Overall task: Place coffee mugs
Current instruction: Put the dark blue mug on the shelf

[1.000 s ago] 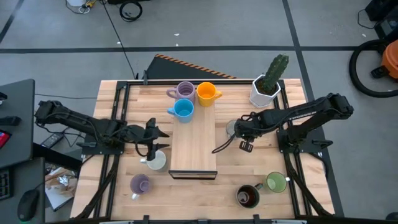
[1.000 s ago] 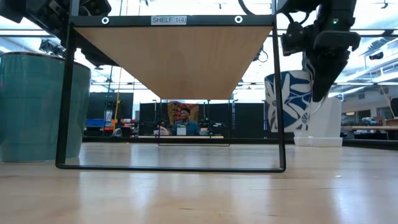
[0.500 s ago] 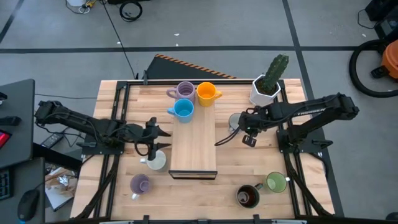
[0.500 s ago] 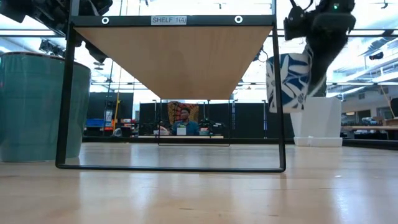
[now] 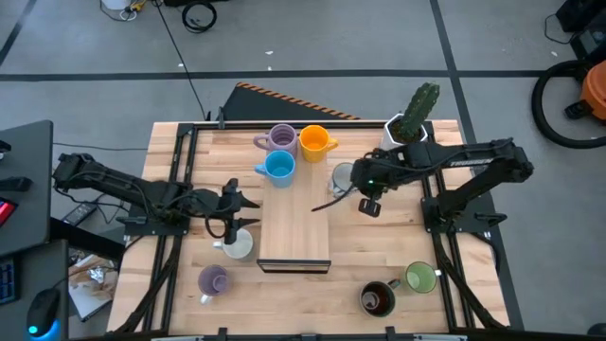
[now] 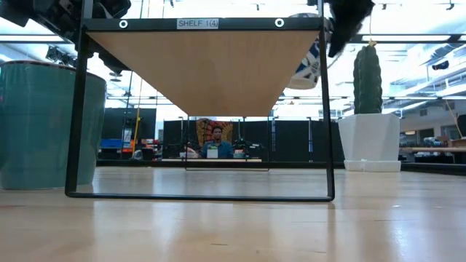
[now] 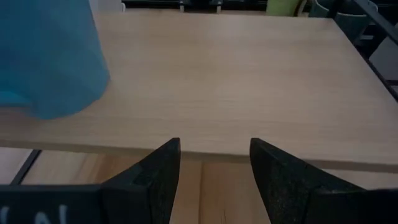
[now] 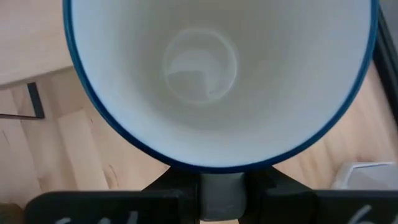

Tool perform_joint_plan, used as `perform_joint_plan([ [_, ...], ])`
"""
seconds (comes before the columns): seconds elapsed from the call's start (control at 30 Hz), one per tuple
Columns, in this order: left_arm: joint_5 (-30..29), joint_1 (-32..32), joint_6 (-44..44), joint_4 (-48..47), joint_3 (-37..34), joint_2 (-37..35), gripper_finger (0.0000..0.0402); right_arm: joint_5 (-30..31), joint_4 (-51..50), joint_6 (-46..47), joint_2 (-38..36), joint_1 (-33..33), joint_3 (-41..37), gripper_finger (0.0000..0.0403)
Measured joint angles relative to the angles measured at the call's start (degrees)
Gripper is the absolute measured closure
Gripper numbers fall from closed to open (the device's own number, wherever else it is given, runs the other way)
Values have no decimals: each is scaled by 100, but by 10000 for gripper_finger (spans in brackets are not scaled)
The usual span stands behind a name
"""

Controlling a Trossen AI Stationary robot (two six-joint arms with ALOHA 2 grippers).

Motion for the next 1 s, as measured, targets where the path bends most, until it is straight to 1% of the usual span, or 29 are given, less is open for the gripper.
perform_joint_plan([
  [0.1,-2,21,-20,-116,102,-4,201,28,-289,-231,420,-84,567,339],
  [0.27,0,19,12,-236,167,-4,201,-11,-454,-654,1034,-271,1325,339],
  [0.4,-2,19,54,-283,167,-4,201,-38,-544,-897,1468,-457,1848,337],
  [0.5,0,19,38,-387,167,-4,201,-179,-601,-1072,1746,-583,2141,337],
  [0.67,-1,19,7,-493,167,-4,201,-282,-724,-1318,2067,-726,2469,337],
  [0.77,0,19,13,-491,167,-4,201,-387,-691,-1435,2150,-821,2516,336],
  [1.0,-1,19,49,-493,167,-4,201,-415,-602,-1512,2180,-987,2507,336],
])
